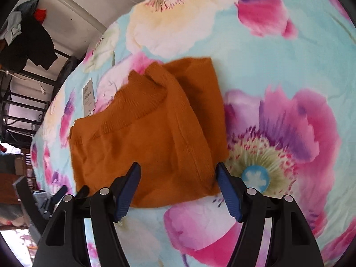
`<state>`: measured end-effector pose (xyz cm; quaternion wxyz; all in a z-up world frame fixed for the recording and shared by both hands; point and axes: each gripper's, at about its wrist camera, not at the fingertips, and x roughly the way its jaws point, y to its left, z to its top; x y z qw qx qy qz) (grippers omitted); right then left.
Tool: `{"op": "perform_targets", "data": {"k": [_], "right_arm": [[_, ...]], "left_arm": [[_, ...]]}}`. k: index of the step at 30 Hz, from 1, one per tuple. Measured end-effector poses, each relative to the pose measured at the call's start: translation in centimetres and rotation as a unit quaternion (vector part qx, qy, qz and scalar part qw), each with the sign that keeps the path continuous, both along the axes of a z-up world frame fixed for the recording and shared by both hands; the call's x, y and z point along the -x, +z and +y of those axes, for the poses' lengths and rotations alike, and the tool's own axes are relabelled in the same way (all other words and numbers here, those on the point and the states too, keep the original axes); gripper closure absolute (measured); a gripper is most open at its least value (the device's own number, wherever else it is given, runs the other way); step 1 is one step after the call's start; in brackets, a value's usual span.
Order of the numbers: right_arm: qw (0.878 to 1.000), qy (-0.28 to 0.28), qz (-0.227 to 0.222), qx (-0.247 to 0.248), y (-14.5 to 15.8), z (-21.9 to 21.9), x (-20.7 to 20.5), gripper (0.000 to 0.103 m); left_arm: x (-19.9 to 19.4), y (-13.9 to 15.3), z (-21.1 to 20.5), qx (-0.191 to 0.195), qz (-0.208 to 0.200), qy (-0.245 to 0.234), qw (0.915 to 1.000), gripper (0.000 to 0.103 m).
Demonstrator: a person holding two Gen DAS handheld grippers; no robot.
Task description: Fold small clothes
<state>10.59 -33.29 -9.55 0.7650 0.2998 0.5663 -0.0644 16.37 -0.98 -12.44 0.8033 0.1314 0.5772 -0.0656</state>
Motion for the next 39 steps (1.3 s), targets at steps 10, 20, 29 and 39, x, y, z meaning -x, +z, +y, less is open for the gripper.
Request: {"op": "perform_targets", "data": {"k": [10,20,29,39], "right_arm": [[0.999,-0.013,0.036,-0.006,-2.5,-0.4,-0.9,0.033],[0.997,-0.061,-0.001,-0.039,-0.7,-3.7,-0.1,0.033],[0.992,-0.076,-0.027,-0.097,-3.2,-4.4,0.3,0.033],[0.99,-0.067,-0.049,-0.111,-5.3,-3.7,-0.4,0.033]], "left_arm": [[-0.6,-2.6,1.4,0.007,0.07,0.03,0.997,0.01],[-1.0,1.8,1.6,0.045,0.029,0.039,0.9978,0.011],[0.9,2.3,-0.7,0.034,0.019,0.0,0.9992,0.01],[0.5,1.9,0.2,0.035,0.026,0.0,0.9991,0.01]]}}
